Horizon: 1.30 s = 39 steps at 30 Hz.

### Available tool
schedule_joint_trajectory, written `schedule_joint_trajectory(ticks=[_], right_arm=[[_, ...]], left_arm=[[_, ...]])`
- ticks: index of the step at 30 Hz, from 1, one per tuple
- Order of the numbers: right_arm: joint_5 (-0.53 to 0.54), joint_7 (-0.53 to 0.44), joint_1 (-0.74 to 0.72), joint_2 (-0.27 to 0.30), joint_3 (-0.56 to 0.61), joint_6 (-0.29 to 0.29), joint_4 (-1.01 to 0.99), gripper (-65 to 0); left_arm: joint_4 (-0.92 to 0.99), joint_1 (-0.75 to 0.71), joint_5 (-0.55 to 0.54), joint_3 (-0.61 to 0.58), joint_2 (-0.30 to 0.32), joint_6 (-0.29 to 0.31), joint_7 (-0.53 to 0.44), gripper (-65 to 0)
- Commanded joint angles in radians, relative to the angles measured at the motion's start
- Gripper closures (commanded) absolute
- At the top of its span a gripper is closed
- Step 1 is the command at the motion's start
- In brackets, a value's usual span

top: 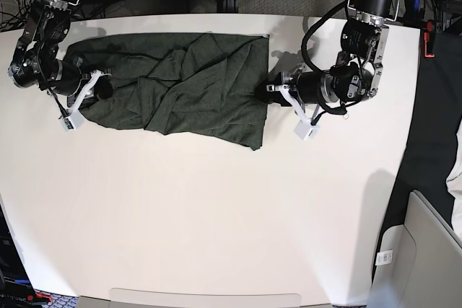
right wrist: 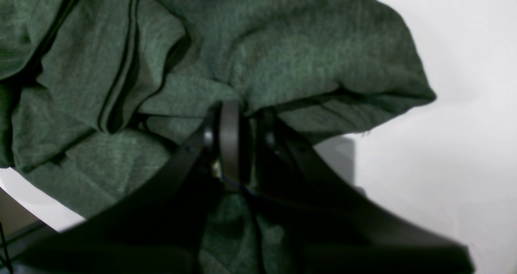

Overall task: Fold the T-shirt properly
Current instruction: 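Move the right gripper to the shirt end opposite the left gripper and grasp it, then fold the grasped shirt end with the right gripper toward the left gripper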

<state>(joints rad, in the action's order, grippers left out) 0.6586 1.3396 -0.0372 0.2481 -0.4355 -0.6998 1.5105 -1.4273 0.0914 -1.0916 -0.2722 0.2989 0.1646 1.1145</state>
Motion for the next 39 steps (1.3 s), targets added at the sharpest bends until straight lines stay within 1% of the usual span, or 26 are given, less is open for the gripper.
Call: schedule_joint_trajectory(ticks=[1, 4, 5, 8, 11, 13, 15, 20, 22, 25, 29, 34, 39], right_arm=[[-0.035, 0.057, 0.000, 0.003, -0.013, 0.002, -0.001, -0.3], [-0.032, 0.057, -0.014, 0.003, -0.096, 0.002, -0.001, -0.4], [-0.016, 0.057, -0.022, 0.003, -0.119, 0.002, -0.001, -0.4], [0.040, 0.057, -0.039, 0.006, -0.151, 0.002, -0.003, -0.4], [0.057, 0.057, -0.049, 0.010, -0.191, 0.002, -0.004, -0.4], [0.057, 0.057, -0.063, 0.012, -0.207, 0.002, -0.004, -0.4], [0.073, 0.057, -0.071, 0.012, -0.211, 0.002, -0.004, -0.4], [0.183, 0.057, -0.076, 0.003, -0.205, 0.002, -0.001, -0.4], [0.221, 0.057, -0.076, -0.022, -0.202, 0.002, -0.001, -0.4], [0.246, 0.057, -0.077, -0.069, -0.197, 0.002, -0.001, -0.4], [0.246, 0.057, -0.089, -0.132, -0.124, 0.002, -0.001, -0.4], [0.246, 0.057, -0.140, -0.214, -0.019, 0.002, -0.001, -0.4], [0.241, 0.057, -0.168, -0.301, 0.048, 0.002, -0.006, -0.4]], left_arm=[[-0.011, 0.014, -0.011, 0.003, 0.006, 0.002, 0.005, -0.9], [-0.014, 0.012, -0.012, 0.003, 0.006, 0.002, 0.005, -0.9], [-0.016, 0.012, -0.015, 0.003, 0.006, 0.002, 0.008, -0.9], [-0.016, 0.012, -0.017, 0.003, 0.006, 0.002, 0.013, -0.9], [-0.016, 0.012, -0.019, 0.003, -0.007, 0.002, 0.014, -0.9], [-0.016, 0.012, -0.017, 0.003, -0.008, 0.002, 0.016, -1.6], [-0.016, 0.011, -0.015, 0.003, -0.008, 0.002, 0.016, -3.8], [-0.016, -0.002, -0.014, 0.004, -0.013, 0.002, 0.008, -7.4], [-0.014, -0.002, -0.012, 0.004, -0.013, 0.002, 0.005, -8.8], [-0.014, -0.003, -0.012, 0.008, -0.008, 0.002, 0.005, -10.2], [-0.014, -0.003, -0.011, 0.008, 0.010, 0.002, 0.003, -11.7], [-0.011, -0.003, -0.011, 0.004, 0.009, 0.002, -0.021, -12.0], [-0.011, -0.005, -0.011, 0.003, 0.009, 0.002, -0.024, -12.2]])
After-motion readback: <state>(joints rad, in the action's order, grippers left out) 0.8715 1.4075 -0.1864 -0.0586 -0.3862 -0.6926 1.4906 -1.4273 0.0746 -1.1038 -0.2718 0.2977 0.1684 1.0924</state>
